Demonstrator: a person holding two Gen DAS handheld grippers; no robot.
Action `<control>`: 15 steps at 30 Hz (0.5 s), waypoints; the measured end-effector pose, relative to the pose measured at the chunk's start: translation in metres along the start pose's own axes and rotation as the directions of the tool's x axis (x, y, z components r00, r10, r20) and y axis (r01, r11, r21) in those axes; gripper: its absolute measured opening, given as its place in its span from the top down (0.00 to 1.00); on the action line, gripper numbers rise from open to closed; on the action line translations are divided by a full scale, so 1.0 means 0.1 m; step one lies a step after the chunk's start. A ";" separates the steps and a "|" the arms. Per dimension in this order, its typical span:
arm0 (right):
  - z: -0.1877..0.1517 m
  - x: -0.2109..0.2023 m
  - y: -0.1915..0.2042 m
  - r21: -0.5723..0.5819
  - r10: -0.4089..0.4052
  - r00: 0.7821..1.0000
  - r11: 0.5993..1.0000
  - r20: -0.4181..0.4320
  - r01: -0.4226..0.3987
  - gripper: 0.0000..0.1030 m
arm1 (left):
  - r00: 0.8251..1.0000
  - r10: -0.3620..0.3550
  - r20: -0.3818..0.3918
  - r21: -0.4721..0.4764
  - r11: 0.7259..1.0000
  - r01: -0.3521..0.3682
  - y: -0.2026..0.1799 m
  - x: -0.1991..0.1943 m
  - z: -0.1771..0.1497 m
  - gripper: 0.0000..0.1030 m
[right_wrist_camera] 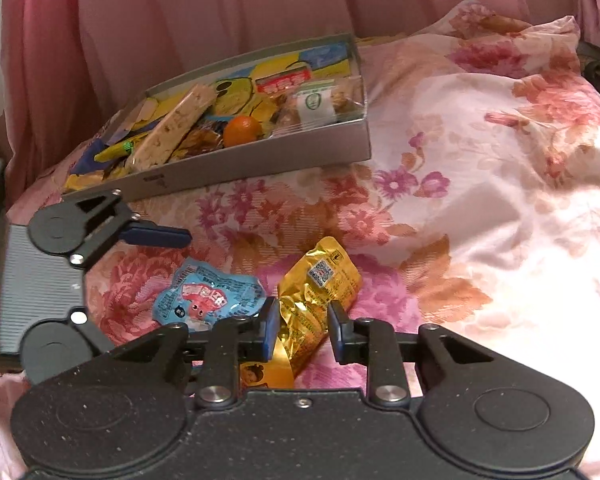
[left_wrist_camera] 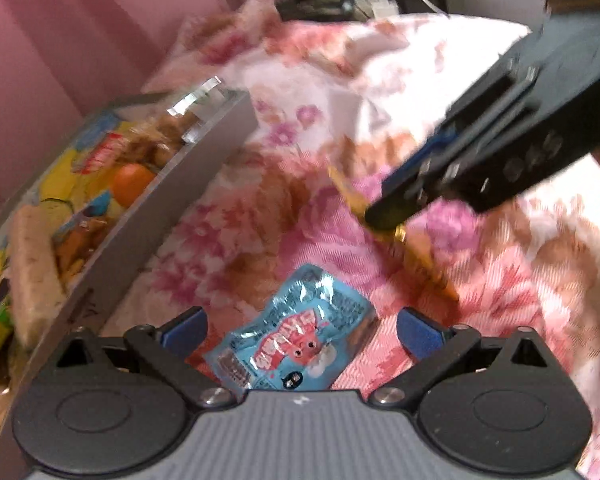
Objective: Organize snacks
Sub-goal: 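Close the left tool on the blue candy pack while the right tool grasps the gold snack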
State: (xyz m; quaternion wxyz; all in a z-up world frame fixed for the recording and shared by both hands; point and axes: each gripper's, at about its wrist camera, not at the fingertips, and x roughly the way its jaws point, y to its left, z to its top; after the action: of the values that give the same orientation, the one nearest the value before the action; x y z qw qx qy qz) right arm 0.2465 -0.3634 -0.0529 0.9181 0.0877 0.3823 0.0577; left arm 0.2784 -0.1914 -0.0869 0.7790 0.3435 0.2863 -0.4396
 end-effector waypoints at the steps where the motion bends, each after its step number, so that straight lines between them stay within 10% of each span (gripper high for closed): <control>1: 0.00 -0.01 -0.01 -0.001 -0.002 1.000 1.000 0.000 0.002 0.73 | 1.000 -0.009 -0.012 0.011 1.000 0.009 0.00 0.03 -0.01 0.01; 15: 0.00 -0.07 -0.10 0.015 -0.014 1.000 1.000 -0.003 0.014 0.64 | 0.965 -0.220 -0.142 -0.266 0.948 0.177 0.21 -0.01 -0.12 0.01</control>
State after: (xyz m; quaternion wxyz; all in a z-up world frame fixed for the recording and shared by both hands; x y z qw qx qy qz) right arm 0.2420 -0.3742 -0.0502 0.9173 0.0916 0.3845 0.0485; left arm 0.2945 -0.1735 -0.0878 0.7406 0.2477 0.4381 -0.4453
